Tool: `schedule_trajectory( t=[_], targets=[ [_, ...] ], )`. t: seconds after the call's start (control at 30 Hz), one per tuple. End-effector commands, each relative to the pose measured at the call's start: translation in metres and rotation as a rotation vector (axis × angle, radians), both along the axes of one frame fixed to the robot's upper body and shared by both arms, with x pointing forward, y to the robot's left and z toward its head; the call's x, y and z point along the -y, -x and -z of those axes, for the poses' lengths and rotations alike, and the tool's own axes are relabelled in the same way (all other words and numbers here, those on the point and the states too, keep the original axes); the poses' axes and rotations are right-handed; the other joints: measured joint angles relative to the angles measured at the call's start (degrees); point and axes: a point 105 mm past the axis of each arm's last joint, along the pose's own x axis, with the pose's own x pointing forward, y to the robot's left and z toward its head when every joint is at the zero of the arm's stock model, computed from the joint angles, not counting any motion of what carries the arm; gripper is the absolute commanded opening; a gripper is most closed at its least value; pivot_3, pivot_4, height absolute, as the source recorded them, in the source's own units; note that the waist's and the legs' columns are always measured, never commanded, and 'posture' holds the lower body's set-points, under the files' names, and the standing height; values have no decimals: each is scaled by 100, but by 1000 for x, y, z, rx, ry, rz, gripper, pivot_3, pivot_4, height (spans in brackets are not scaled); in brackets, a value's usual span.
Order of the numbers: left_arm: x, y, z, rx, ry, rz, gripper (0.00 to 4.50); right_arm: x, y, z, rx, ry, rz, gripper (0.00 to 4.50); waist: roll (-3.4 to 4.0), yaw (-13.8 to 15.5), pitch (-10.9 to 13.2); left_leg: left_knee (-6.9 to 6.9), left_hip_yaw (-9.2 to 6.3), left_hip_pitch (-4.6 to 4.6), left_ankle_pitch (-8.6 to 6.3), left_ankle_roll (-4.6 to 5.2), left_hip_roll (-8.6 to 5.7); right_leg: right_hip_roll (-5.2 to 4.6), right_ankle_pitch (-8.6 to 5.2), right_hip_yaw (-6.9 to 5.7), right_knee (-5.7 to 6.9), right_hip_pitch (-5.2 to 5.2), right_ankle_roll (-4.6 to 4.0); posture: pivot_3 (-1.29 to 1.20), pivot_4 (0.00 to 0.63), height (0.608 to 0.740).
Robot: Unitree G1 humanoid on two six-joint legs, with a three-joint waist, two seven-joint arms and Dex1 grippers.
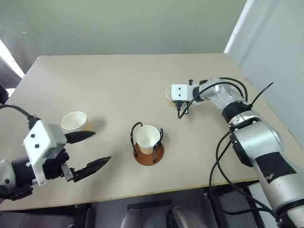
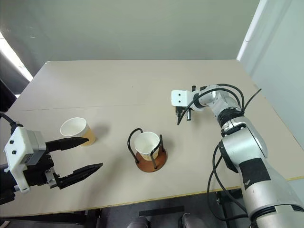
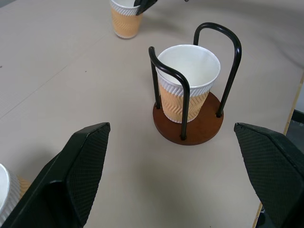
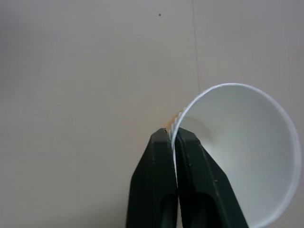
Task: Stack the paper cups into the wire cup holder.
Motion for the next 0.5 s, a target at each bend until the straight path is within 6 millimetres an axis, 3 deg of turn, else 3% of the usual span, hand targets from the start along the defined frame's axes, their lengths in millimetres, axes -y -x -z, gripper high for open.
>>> schedule_trajectory(
  t=[0.03,0.27,0.5],
  targets=[
    [1,1,-7,40,-20,0,4500,-4,13,-39,4,-75,-134,23,0,1,0,0,0,0,0,0,0,0,0,0,0,0,0,0,150,740],
    [-2,4,-6,28,-22,2,4500,1,73,-119,-63,-226,-497,23,1,-5,1,0,3,-8,27,-49,-2,3,-4,0,-5,-1,-6,0,150,740],
    [3,-3,-1,11,-17,39,4500,-6,158,-103,-227,-168,-771,23,4,-8,2,5,20,44,40,-105,-6,39,-9,-12,-72,105,-9,0,150,740]
  ],
)
